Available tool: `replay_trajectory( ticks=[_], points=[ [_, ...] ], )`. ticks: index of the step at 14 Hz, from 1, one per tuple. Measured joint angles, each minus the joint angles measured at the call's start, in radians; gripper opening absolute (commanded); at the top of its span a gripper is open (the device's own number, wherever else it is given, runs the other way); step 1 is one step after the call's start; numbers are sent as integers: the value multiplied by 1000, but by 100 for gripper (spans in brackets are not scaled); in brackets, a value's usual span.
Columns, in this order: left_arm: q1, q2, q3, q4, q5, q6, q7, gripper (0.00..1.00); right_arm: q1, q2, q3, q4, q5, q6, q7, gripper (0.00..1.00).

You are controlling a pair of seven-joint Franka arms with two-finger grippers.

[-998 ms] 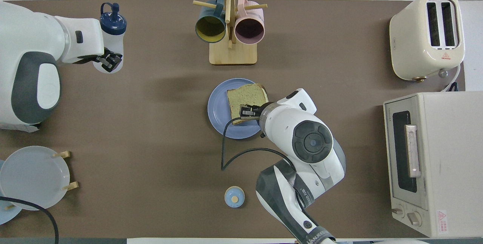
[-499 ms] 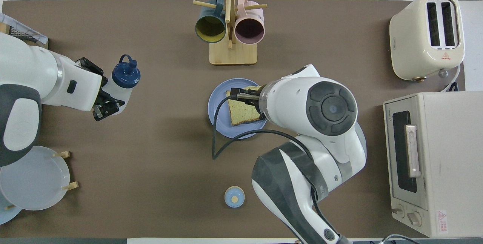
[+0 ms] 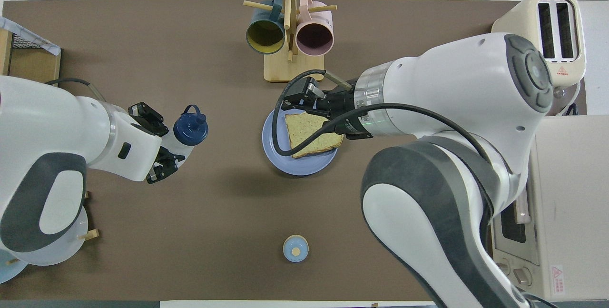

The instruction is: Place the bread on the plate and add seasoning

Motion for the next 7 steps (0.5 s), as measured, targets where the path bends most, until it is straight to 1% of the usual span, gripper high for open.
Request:
replay_trajectory(
  ticks=[2, 4, 5, 6, 7],
  points=[
    [-15, -68, -4, -109, -10, 78, -1, 0, 11, -18, 11, 14, 27, 0, 2, 90],
    [-33, -119, -7, -160, -11, 89, -12, 0, 33, -32, 24, 34, 31, 1, 6, 90],
    [-44, -133, -9, -169, -12, 88, -24, 0, 41, -35, 32, 40, 31, 6, 7, 83],
    [-58, -144, -11, -172, -12, 87, -41, 0, 52, -36, 41, 41, 31, 21, 7, 73],
    [-70, -150, -15, -174, -12, 87, -57, 0, 68, -35, 46, 41, 31, 41, 7, 66]
  ],
)
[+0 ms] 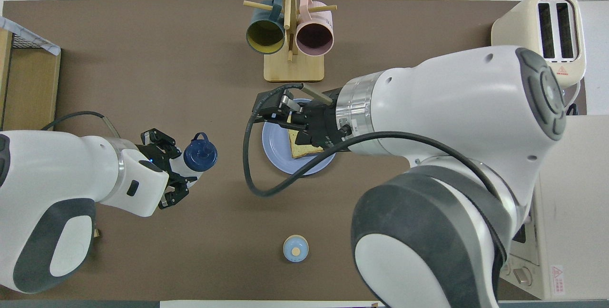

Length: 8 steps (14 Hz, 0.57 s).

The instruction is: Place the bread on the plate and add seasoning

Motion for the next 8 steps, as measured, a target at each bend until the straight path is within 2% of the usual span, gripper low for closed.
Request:
replay_trajectory(
  ticks=[3, 8],
  points=[
    [-14, -3, -6, -1, 0, 0, -27, 0, 47, 3, 3, 0, 0, 38, 0, 45],
    [-14, -3, -6, -1, 0, 0, -68, 0, 60, 3, 4, -2, -48, 42, -1, 36]
  ],
)
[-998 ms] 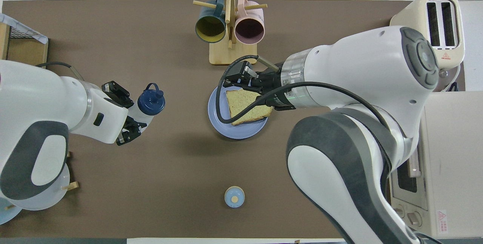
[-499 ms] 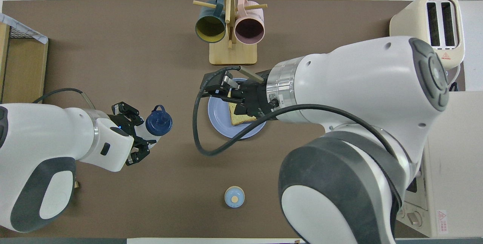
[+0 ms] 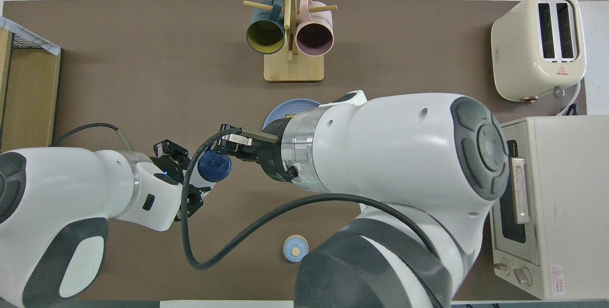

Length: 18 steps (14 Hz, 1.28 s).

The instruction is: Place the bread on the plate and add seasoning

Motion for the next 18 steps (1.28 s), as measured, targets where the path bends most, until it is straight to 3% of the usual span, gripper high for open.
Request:
replay_trajectory(
  ticks=[11, 15, 18],
  points=[
    [0, 0, 0, 0, -14, 2, -27, 0, 40, 13, 1, -13, -55, 24, -1, 33],
    [0, 0, 0, 0, -14, 4, -27, 0, 40, 18, 1, -15, -62, 42, -1, 22],
    [0, 0, 0, 0, -14, 4, -28, 0, 40, 19, 1, -15, -62, 43, -1, 22]
  ],
)
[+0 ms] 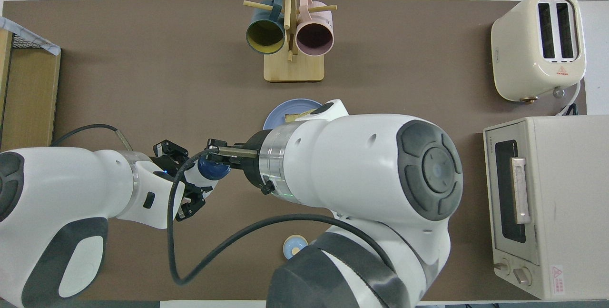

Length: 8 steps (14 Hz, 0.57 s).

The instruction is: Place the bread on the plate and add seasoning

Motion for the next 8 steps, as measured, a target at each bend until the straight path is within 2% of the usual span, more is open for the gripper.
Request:
replay_trajectory(
  ticks=[8],
  points=[
    [0, 0, 0, 0, 0, 4, -1, 0, 9, 10, 0, -3, 0, 18, 0, 22]
  ],
)
